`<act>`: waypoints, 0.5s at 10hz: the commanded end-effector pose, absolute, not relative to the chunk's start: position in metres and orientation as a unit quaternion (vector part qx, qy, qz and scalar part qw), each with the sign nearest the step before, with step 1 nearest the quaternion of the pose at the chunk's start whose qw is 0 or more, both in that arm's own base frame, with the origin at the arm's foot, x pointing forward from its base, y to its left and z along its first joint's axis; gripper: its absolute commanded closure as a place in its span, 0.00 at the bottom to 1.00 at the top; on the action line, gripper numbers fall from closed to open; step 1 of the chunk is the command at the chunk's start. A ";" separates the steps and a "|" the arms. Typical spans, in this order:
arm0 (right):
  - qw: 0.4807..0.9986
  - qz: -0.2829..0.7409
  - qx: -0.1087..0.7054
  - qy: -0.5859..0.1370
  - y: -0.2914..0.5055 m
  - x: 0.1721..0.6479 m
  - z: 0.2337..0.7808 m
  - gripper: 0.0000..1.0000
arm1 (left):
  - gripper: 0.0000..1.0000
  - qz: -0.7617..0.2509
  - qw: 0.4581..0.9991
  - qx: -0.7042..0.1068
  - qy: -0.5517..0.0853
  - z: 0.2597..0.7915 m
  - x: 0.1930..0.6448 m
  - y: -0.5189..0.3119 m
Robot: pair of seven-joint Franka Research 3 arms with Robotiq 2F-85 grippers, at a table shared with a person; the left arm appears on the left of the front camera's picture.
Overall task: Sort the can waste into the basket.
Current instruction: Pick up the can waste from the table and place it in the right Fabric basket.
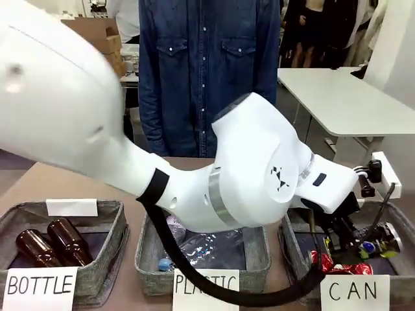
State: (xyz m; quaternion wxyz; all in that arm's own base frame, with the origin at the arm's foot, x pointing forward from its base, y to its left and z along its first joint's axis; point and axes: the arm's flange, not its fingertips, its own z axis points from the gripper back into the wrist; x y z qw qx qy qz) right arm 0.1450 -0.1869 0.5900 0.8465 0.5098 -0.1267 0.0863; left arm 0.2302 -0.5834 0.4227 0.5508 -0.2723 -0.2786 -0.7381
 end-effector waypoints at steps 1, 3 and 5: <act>0.846 0.080 0.511 -0.127 -0.187 0.146 0.594 0.00 | 0.61 -0.728 0.582 -0.250 -0.261 0.421 0.245 -0.611; 0.846 0.080 0.511 -0.127 -0.187 0.146 0.594 0.00 | 0.61 -0.723 0.592 -0.233 -0.268 0.413 0.259 -0.618; 0.846 0.080 0.511 -0.127 -0.187 0.146 0.594 0.00 | 0.61 -0.717 0.604 -0.221 -0.269 0.413 0.279 -0.622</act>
